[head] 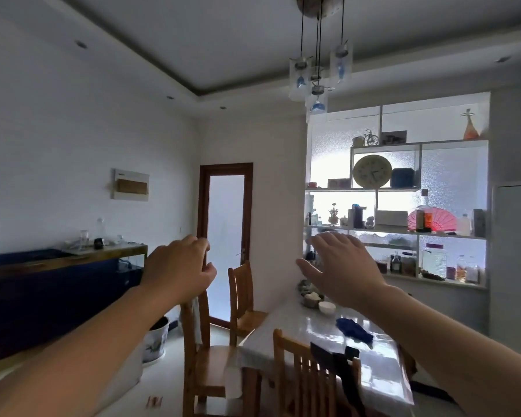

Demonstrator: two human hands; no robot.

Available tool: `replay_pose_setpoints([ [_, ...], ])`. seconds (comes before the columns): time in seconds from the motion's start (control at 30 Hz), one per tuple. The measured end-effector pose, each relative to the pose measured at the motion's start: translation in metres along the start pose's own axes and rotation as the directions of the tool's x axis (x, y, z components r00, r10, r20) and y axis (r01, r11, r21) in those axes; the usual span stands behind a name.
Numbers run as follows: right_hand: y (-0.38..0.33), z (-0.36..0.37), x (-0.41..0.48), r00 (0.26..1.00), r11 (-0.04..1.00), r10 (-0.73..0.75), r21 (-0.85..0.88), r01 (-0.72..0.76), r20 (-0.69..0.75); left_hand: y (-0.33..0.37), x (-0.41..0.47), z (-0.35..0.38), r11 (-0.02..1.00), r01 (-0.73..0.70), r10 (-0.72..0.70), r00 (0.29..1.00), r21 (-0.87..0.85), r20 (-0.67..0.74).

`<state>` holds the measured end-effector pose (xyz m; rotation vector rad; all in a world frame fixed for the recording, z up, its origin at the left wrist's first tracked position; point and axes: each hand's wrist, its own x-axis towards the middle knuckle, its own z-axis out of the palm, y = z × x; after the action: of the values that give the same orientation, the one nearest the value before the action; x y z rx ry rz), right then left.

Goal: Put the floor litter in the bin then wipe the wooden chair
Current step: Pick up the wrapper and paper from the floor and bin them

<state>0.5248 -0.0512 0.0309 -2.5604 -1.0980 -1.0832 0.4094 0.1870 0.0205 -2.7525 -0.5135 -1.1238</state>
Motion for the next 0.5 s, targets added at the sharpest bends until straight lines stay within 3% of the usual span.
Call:
replay_pose_setpoints([
  [0.23, 0.012, 0.090, 0.086, 0.999, 0.986, -0.049, 0.159, 0.047, 0.008, -0.010, 0.057, 0.061, 0.997, 0.078, -0.078, 0.997, 0.023, -0.007],
  [0.5, -0.038, 0.198, 0.169, 0.985, 0.951, -0.172, 0.268, 0.157, 0.032, -0.098, 0.090, 0.124, 0.967, 0.183, -0.189, 0.982, 0.179, 0.013],
])
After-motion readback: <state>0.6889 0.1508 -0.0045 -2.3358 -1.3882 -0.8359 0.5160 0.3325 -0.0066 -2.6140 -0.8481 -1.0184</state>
